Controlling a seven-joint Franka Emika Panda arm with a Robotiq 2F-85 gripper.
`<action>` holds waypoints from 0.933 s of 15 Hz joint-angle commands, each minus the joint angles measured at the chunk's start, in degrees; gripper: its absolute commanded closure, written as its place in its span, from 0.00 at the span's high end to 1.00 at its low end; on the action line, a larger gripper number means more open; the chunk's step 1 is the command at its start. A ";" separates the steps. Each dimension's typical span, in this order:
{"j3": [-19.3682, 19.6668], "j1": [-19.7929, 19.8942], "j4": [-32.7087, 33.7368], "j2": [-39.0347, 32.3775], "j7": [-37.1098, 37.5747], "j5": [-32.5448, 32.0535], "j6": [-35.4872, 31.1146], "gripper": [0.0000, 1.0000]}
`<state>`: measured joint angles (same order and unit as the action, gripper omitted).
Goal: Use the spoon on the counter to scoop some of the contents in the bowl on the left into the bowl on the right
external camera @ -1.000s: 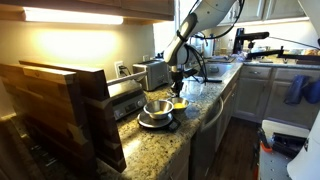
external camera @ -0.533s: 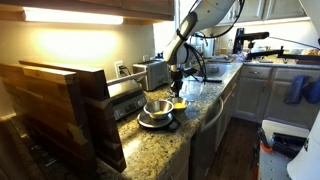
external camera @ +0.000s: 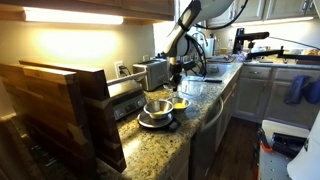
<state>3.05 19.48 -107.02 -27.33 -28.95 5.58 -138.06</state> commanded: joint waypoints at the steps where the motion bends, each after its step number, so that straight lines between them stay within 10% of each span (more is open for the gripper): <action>1: -0.42 0.18 -5.43 6.26 -2.40 -0.30 0.61 0.06; 14: -0.01 -0.27 -3.18 4.09 -2.31 0.11 0.10 0.04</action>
<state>2.78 19.47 -110.26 -23.25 -31.21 5.58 -138.07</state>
